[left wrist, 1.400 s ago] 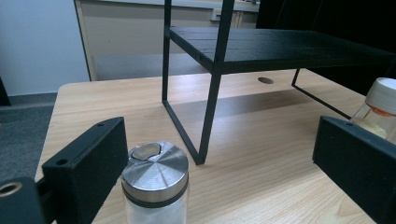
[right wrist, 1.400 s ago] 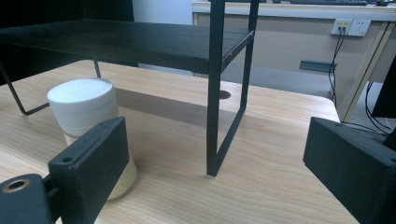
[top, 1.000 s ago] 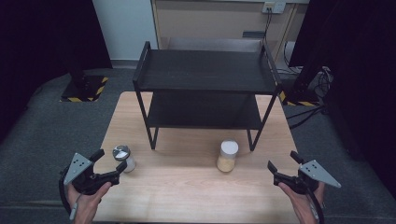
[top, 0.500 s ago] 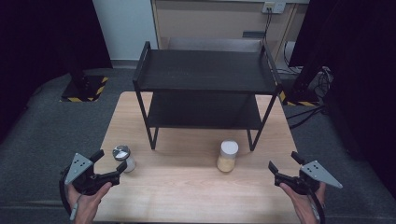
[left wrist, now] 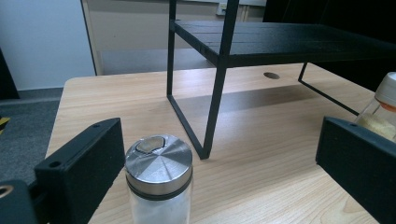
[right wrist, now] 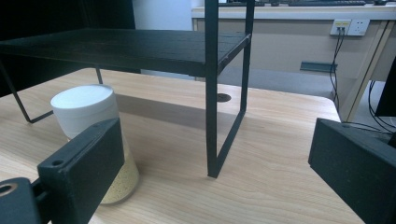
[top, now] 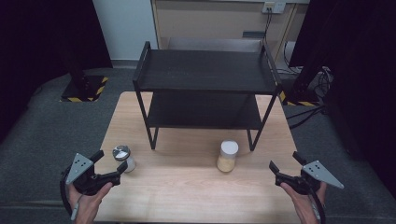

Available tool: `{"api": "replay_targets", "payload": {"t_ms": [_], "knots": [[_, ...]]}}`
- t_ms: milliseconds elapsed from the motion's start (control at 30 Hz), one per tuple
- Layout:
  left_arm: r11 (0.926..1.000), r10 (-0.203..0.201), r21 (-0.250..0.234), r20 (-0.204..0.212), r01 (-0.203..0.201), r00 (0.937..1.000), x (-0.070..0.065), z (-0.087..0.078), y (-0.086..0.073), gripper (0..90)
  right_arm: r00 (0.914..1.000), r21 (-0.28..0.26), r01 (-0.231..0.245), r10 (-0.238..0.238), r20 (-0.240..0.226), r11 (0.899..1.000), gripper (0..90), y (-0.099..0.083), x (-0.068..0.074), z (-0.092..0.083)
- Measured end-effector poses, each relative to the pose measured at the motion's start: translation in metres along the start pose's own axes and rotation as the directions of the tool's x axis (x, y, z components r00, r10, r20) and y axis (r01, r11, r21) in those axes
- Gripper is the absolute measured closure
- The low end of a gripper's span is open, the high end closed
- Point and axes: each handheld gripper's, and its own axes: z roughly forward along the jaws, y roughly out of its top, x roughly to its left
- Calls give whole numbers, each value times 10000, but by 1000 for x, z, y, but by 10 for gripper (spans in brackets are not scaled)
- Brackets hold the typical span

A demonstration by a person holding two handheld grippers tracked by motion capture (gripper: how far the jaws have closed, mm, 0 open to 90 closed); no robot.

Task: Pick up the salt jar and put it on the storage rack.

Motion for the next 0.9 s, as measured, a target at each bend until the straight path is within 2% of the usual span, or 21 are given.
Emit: {"api": "replay_targets", "payload": {"t_ms": [667,800,900], "knots": [[9996,2,278,-161,2,9999,-3,3,3,0,10000,-67,-98,98,-16,9999,30,-2,-2,-3],[9993,98,375,-179,-91,9998,-4,4,10,0,9999,-66,-117,117,-4,9999,27,-2,-3,-3],[9967,495,651,-212,-480,9986,-5,5,18,0,9999,-12,-121,121,-29,9999,27,-2,-3,-3]]}}
